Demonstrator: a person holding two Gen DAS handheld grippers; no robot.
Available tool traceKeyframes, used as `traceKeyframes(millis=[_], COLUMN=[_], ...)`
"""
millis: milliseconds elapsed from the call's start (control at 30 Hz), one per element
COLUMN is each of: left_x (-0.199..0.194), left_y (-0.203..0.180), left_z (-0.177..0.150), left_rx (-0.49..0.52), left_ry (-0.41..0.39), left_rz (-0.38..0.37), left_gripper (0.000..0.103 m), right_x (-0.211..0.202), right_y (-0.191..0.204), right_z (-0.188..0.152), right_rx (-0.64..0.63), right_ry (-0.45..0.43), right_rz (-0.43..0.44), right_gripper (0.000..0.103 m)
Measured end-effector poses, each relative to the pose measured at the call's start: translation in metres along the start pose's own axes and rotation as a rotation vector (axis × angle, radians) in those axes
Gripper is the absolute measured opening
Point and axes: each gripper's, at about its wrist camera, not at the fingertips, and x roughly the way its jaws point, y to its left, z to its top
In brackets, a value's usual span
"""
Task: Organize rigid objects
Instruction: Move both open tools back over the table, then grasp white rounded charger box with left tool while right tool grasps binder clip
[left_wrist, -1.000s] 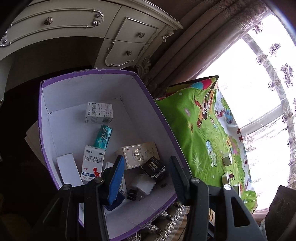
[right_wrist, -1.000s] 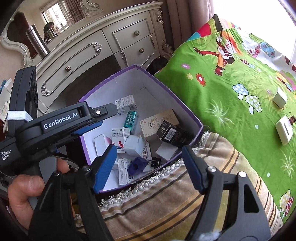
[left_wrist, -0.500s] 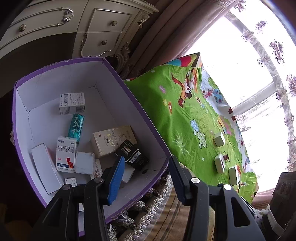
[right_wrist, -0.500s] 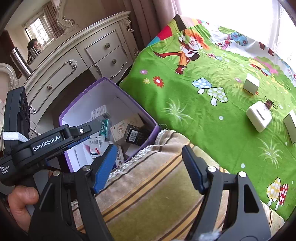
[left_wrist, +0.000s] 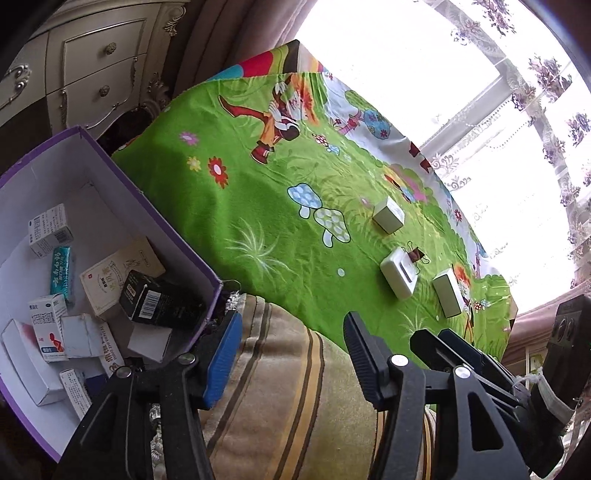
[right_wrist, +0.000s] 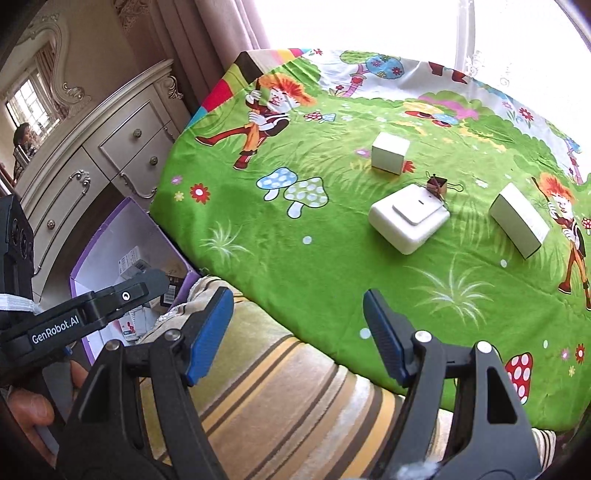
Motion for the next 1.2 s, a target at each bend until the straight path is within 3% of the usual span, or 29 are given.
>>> traceKeyframes(millis=[400, 733, 867, 1100, 1200], left_x=[0.07, 0.14, 0.165, 0.192, 0.191], left_y=[-0.109, -0.176, -0.189, -0.185, -0.185], left_z=[0.017, 0.021, 0.022, 0.028, 0.027], left_rx=[0.35, 0.675, 0.737, 0.721, 0.745], left_ry=[0.125, 0.222, 0.252, 0.303, 0.288], left_rz=[-0.006, 0.017, 0.039, 0.071, 0.079], left_gripper=[0.071, 0.081, 0.082, 0.081, 0.069], right_x=[-0.007, -0.006, -0.004, 0.003, 0.006], right_y=[-0.111, -0.172, -0.182, -0.187, -0.188], right_z=[-0.005, -0.011, -0.014, -0.015, -0.015], right_rx=[0.182, 0.329, 0.354, 0.367, 0.369], right_ry=[-0.025, -0.04, -0.049, -0.043, -0.041], right_rz=[-0.149, -0.18, -0.174, -0.161, -0.16], right_gripper=[0.076, 0.076, 0.076, 0.076, 0.076])
